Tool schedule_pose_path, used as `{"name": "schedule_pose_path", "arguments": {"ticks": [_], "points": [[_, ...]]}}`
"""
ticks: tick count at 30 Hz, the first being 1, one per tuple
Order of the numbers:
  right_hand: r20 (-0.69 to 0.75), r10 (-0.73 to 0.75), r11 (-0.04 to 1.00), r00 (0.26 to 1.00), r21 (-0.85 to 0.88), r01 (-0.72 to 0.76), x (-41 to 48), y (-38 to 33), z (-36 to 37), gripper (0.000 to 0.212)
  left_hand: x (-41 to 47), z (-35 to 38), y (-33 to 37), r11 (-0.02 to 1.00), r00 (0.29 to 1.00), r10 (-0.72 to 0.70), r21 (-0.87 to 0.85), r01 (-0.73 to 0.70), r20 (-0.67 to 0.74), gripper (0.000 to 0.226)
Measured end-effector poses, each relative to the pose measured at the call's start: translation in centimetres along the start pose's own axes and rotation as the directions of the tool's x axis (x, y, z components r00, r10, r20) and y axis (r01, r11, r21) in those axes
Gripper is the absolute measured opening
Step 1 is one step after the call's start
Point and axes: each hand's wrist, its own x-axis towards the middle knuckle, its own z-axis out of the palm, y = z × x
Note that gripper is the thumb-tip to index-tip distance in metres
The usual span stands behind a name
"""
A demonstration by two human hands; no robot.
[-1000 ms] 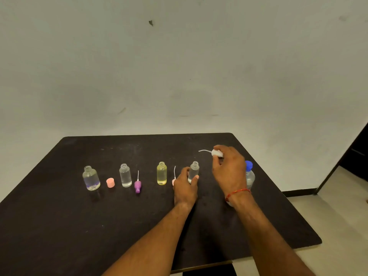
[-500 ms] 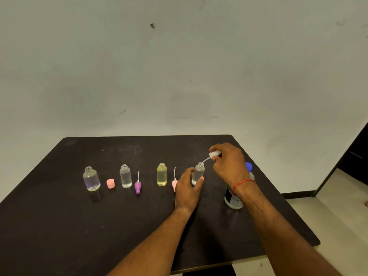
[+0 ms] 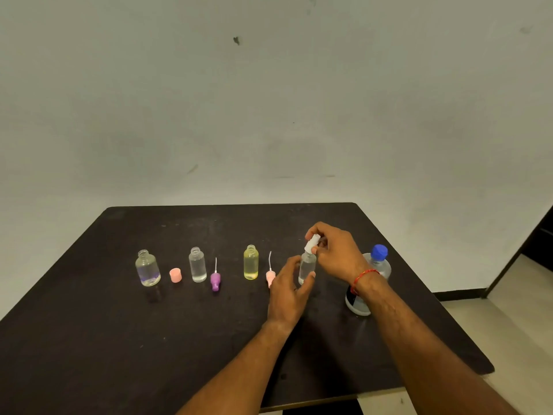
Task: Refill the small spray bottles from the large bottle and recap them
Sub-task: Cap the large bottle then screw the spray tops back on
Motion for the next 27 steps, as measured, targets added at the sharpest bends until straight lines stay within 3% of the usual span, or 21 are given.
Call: {"name": "schedule_pose_path", "arguments": {"ticks": [8,16,23,27], "points": [[0.063,-0.024,0.997,0.998,0.076,0.019,-0.6,0.2,0.8,0.031,-0.6,-0.6,0.1,1.000,0.999,-0.006,0.000,0.006,0.039,0.033],[-0.087,-0.007,0.998,0.996,0.062,0.012,-1.2,0.6,1.6,0.025,-0.6,-0.8,0.3,1.000,0.999,-0.004,0.011,0.003,0.040,0.031],[-0.122,-0.009,0.982,0.992,0.186,0.032,-1.7,0.9,2.2,0.056,-0.9,-0.9,0.7,0.999,0.999,-0.002,-0.047,0.004,0.041,0.030],[-0.158,0.004,0.975,0.987,0.219,0.031,-1.8,1.2,2.7,0.055,-0.9,-0.9,0.7,0.999,0.999,-0.002,-0.045,0.004,0.039,0.031]]}}
